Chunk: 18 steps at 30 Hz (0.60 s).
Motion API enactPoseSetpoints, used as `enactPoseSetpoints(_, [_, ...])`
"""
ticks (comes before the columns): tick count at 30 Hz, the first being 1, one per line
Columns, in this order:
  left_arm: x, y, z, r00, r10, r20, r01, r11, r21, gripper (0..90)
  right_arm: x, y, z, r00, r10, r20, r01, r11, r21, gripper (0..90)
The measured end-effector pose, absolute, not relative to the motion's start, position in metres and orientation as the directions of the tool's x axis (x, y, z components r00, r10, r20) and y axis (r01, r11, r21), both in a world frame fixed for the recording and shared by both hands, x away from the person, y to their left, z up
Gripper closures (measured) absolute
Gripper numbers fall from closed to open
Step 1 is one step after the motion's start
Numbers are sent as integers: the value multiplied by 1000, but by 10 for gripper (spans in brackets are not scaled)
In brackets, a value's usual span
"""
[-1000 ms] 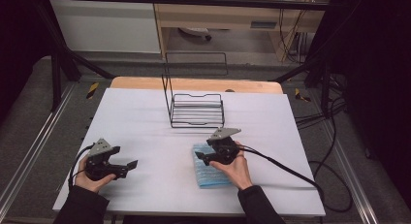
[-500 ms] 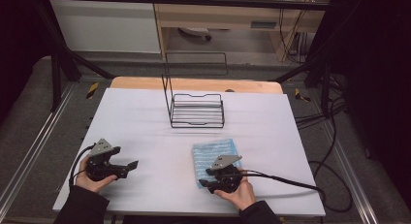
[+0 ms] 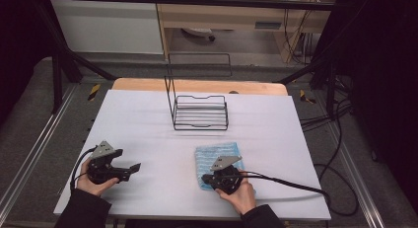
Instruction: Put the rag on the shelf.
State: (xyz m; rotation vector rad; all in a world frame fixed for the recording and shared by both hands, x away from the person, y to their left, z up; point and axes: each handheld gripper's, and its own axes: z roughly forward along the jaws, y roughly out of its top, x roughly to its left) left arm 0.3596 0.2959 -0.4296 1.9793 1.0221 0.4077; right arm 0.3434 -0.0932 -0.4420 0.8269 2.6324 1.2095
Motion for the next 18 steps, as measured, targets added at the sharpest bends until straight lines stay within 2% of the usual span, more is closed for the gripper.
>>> enactPoseSetpoints(1, [360, 296, -430, 613, 785, -89, 509, -306, 805, 75, 343, -92, -440, -842, 522, 139, 436, 505, 745, 871])
enactPoseSetpoints(6, [360, 296, -430, 612, 786, -89, 510, -305, 804, 75, 336, -74, -436, -866, 472, 167, 412, 484, 772, 868])
enactPoseSetpoints(11, [360, 295, -430, 612, 786, -90, 510, -305, 804, 75, 335, -66, -444, -860, 479, 177, 425, 480, 768, 846])
enactPoseSetpoints(14, [360, 295, -430, 611, 787, -92, 511, -303, 804, 75, 335, -65, -446, -853, 484, 194, 440, 469, 766, 757])
enactPoseSetpoints(18, [360, 293, -431, 617, 782, -85, 513, -318, 798, 74, 337, -69, -436, -845, 496, 200, 442, 436, 784, 580])
